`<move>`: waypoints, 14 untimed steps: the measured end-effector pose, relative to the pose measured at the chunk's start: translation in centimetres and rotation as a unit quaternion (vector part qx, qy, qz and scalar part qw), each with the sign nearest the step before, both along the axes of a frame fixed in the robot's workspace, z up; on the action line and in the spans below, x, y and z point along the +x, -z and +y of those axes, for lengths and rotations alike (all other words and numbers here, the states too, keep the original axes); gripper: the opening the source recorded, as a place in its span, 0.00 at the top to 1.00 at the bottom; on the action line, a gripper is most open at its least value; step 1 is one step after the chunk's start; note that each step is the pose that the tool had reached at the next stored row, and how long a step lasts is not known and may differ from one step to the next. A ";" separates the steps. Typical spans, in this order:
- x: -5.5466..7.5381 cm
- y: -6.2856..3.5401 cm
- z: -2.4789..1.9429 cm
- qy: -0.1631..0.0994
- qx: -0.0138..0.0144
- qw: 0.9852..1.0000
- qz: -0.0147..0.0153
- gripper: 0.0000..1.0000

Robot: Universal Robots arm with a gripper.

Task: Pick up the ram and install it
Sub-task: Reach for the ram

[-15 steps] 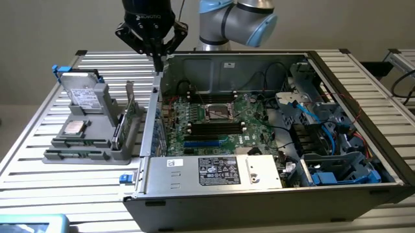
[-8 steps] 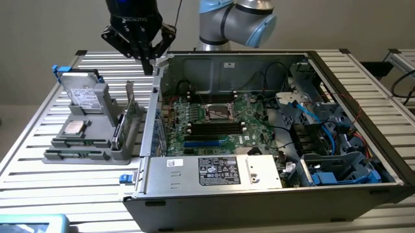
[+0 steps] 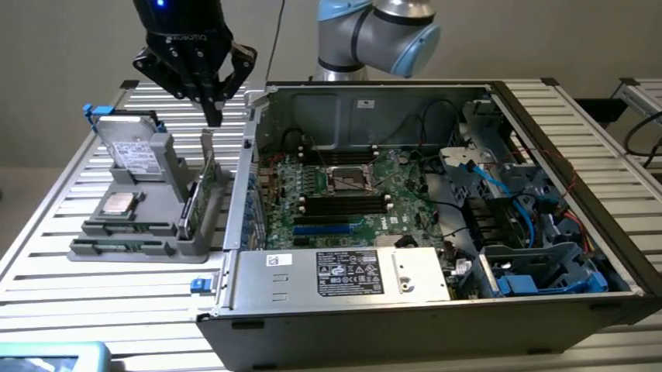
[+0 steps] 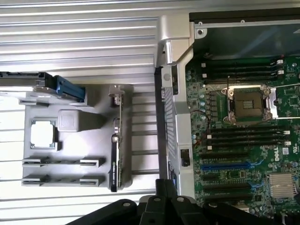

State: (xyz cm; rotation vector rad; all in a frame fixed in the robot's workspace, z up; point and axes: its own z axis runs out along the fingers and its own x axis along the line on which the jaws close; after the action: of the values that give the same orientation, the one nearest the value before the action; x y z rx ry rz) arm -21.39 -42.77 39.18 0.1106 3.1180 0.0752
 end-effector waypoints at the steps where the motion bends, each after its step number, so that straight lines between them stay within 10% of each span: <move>1: -0.4 0.02 -0.13 0.000 0.000 1.000 0.000 0.89; 14: -4.8 0.57 -1.73 0.000 0.000 1.000 0.000 0.89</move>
State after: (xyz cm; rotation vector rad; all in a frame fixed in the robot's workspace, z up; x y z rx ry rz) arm -26.23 -44.49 38.61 0.1105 3.1180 0.0752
